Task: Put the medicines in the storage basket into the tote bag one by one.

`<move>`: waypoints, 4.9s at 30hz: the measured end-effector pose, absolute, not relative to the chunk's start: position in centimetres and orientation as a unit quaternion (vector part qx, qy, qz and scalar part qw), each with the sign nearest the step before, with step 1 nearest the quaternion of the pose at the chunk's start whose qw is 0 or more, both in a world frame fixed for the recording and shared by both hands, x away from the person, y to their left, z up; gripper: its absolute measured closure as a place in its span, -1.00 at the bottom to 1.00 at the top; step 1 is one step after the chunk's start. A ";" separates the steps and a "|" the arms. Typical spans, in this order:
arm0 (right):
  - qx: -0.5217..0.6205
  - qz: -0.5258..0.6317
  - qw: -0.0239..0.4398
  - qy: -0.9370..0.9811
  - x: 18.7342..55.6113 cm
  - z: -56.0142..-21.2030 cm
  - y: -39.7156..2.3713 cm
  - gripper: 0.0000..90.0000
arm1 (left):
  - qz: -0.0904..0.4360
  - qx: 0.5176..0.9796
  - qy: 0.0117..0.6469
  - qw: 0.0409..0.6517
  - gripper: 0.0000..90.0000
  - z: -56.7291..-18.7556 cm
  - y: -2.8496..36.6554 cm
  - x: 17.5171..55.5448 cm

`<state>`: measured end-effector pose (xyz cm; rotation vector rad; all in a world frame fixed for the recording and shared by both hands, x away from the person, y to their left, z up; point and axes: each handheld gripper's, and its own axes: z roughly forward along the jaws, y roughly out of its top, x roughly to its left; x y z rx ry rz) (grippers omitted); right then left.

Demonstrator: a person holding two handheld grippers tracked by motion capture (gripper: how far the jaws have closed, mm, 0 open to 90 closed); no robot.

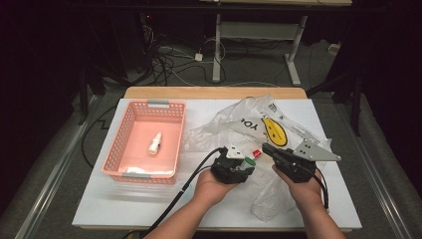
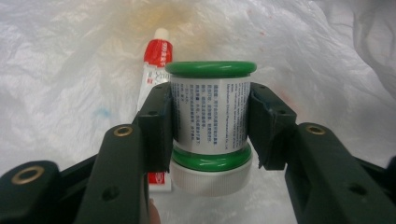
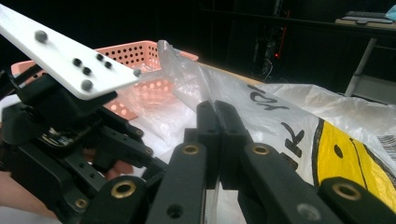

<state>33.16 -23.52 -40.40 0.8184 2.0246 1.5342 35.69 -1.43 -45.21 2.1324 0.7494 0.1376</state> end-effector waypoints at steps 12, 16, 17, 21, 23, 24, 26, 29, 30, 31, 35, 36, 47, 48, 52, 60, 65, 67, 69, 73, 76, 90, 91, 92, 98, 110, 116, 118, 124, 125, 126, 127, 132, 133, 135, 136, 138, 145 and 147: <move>0.297 0.562 0.237 0.735 33.2 -40.2 -23.7 1.00 | 0.064 0.852 0.294 0.427 0.19 -45.7 -3.6 37.1; 0.299 0.562 0.236 0.734 33.2 -40.2 -23.8 1.00 | 0.062 0.847 0.303 0.432 0.19 -46.2 -4.6 37.3; 0.299 0.562 0.236 0.734 33.2 -40.2 -23.8 1.00 | 0.063 0.849 0.300 0.430 0.19 -46.2 -4.8 37.4; 0.299 0.563 0.237 0.733 33.2 -40.2 -23.9 1.00 | 0.072 0.850 0.299 0.427 0.19 -46.6 -5.6 37.6; 0.298 0.563 0.236 0.734 33.2 -40.2 -23.9 1.00 | 0.069 0.850 0.300 0.427 0.19 -46.8 -5.9 37.7; 0.298 0.563 0.236 0.734 33.2 -40.2 -23.9 1.00 | 0.071 0.848 0.303 0.428 0.19 -46.9 -6.1 37.7; 0.298 0.564 0.237 0.733 33.2 -40.2 -23.9 1.00 | 0.069 0.847 0.305 0.430 0.19 -47.0 -6.3 37.7; 0.299 0.565 0.237 0.732 33.2 -40.2 -23.9 1.00 | 0.072 0.849 0.303 0.427 0.19 -47.1 -6.4 37.8; 0.299 0.565 0.236 0.732 33.2 -40.2 -23.9 1.00 | 0.070 0.847 0.307 0.429 0.18 -47.1 -6.5 37.8; 0.298 0.565 0.236 0.733 33.2 -40.2 -23.9 1.00 | 0.072 0.847 0.305 0.429 0.18 -47.1 -6.4 37.9; 0.298 0.565 0.236 0.733 33.2 -40.2 -23.9 1.00 | 0.071 0.840 0.310 0.440 -0.01 -46.8 -6.3 37.9; 0.298 0.565 0.236 0.733 33.2 -40.2 -23.9 1.00 | 0.071 0.840 0.309 0.440 -0.04 -46.7 -6.3 37.9; 0.298 0.564 0.236 0.733 33.2 -40.2 -23.9 1.00 | 0.059 0.845 0.302 0.437 -0.12 -46.3 -4.1 36.8; 0.298 0.564 0.236 0.733 33.2 -40.2 -23.9 1.00 | 0.060 0.847 0.298 0.436 -0.12 -46.2 -3.7 36.7; 0.298 0.563 0.236 0.734 33.2 -40.2 -23.9 1.00 | 0.056 0.846 0.297 0.440 -0.17 -46.1 -2.3 36.0; 0.299 0.562 0.233 0.735 33.2 -40.4 -23.8 1.00 | 0.055 0.841 0.296 0.450 -0.29 -45.7 0.8 34.1; 0.303 0.562 0.231 0.734 33.3 -40.4 -23.8 1.00 | 0.059 0.840 0.296 0.451 -0.47 -45.2 2.7 32.7; 0.302 0.561 0.233 0.735 33.3 -40.5 -23.8 1.00 | 0.061 0.840 0.298 0.450 -0.55 -45.2 3.3 32.3; 0.303 0.561 0.233 0.735 33.3 -40.5 -23.8 1.00 | 0.066 0.841 0.300 0.445 -0.65 -45.2 3.8 31.9; 0.300 0.560 0.234 0.736 33.2 -40.5 -23.8 1.00 | 0.084 0.837 0.306 0.447 -0.73 -45.3 4.8 31.5; 0.300 0.559 0.234 0.736 33.2 -40.5 -23.8 1.00 | 0.077 0.829 0.315 0.455 -0.87 -45.6 5.4 31.4; 0.300 0.561 0.236 0.734 33.1 -40.3 -24.0 1.00 | 0.069 0.824 0.328 0.456 -1.00 -44.2 7.3 31.0; 0.300 0.561 0.237 0.734 33.1 -40.3 -23.9 1.00 | 0.067 0.823 0.329 0.459 -1.00 -44.1 7.4 31.0; 0.300 0.562 0.236 0.734 33.1 -40.3 -24.0 1.00 | 0.069 0.824 0.327 0.457 -1.00 -43.9 7.5 30.9; 0.299 0.561 0.239 0.734 33.1 -40.2 -24.1 1.00 | 0.072 0.827 0.325 0.453 -1.00 -43.2 8.0 30.9; 0.298 0.563 0.240 0.732 33.1 -40.1 -24.2 1.00 | 0.109 0.810 0.348 0.460 -1.00 -41.3 11.2 31.2; 0.300 0.562 0.242 0.732 33.1 -40.1 -24.3 1.00 | 0.120 0.802 0.362 0.460 -1.00 -40.8 13.0 31.6; 0.301 0.561 0.241 0.732 33.1 -40.1 -24.3 1.00 | 0.126 0.801 0.366 0.457 -1.00 -40.7 13.5 31.7; 0.300 0.561 0.241 0.733 33.1 -40.2 -24.3 1.00 | 0.136 0.795 0.387 0.447 -1.00 -41.0 15.2 32.3; 0.301 0.561 0.241 0.733 33.1 -40.2 -24.3 1.00 | 0.139 0.793 0.391 0.445 -1.00 -41.0 15.5 32.4; 0.301 0.561 0.240 0.733 33.2 -40.2 -24.4 1.00 | 0.140 0.792 0.394 0.444 -1.00 -41.0 15.7 32.5; 0.301 0.562 0.240 0.732 33.2 -40.2 -24.4 1.00 | 0.142 0.791 0.398 0.443 -1.00 -41.0 16.0 32.6; 0.302 0.562 0.239 0.732 33.2 -40.2 -24.4 1.00 | 0.143 0.783 0.415 0.440 -1.00 -41.2 17.4 33.0; 0.302 0.562 0.239 0.732 33.2 -40.2 -24.3 1.00 | 0.145 0.782 0.418 0.438 -1.00 -41.2 17.7 33.1; 0.302 0.562 0.239 0.732 33.1 -40.2 -24.3 1.00 | 0.150 0.780 0.425 0.434 -1.00 -41.2 18.2 33.2; 0.301 0.562 0.240 0.732 33.1 -40.2 -24.3 1.00 | 0.152 0.779 0.428 0.433 -1.00 -41.2 18.5 33.3; 0.300 0.562 0.241 0.732 33.2 -40.2 -24.4 1.00 | 0.154 0.775 0.435 0.431 -1.00 -41.3 19.1 33.4; 0.301 0.561 0.240 0.733 33.2 -40.2 -24.3 1.00 | 0.161 0.770 0.455 0.417 -1.00 -41.6 20.6 33.8; 0.303 0.561 0.240 0.732 33.2 -40.2 -24.3 1.00 | 0.164 0.768 0.460 0.415 -1.00 -41.5 21.0 33.8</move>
